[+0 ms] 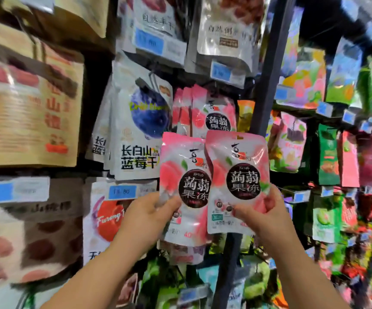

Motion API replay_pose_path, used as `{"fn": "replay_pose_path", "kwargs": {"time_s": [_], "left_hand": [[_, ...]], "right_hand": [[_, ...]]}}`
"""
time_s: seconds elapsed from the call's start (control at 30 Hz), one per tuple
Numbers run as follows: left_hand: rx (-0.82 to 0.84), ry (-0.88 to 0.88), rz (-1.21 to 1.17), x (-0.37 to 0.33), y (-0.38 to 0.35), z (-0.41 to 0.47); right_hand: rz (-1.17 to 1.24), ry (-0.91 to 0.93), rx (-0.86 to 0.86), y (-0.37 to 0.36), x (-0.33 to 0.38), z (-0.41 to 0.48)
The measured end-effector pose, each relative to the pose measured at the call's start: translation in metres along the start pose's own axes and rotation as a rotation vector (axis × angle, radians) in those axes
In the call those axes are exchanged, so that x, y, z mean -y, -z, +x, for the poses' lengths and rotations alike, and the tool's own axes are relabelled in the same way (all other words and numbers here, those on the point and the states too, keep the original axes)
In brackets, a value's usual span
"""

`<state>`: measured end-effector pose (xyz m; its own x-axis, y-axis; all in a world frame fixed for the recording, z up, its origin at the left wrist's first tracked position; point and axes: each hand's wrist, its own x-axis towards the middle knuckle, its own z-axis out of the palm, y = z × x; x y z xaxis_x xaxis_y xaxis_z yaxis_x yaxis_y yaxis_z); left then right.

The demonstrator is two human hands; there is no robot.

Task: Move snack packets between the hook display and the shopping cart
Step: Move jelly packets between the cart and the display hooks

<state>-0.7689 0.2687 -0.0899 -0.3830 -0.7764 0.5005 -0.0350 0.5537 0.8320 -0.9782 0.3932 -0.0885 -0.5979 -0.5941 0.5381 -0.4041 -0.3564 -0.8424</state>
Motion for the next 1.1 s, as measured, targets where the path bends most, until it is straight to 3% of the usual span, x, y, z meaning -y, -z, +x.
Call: {"fn": "replay_pose_path", "kwargs": {"time_s": [0.27,0.57,1.1], "left_hand": [[-0.109,0.007,-0.053,-0.016,0.011,0.005],[-0.169,0.038,-0.129,-0.027,0.025,0.019],[-0.219,0.031,-0.185,-0.035,0.035,0.023]], "right_hand": [[0.108,0.130,0.025,-0.008,0.042,0.050],[0.067,0.184,0.120,-0.020,0.069,0.099],[0.000,0.042,0.165,-0.018,0.086,0.129]]}}
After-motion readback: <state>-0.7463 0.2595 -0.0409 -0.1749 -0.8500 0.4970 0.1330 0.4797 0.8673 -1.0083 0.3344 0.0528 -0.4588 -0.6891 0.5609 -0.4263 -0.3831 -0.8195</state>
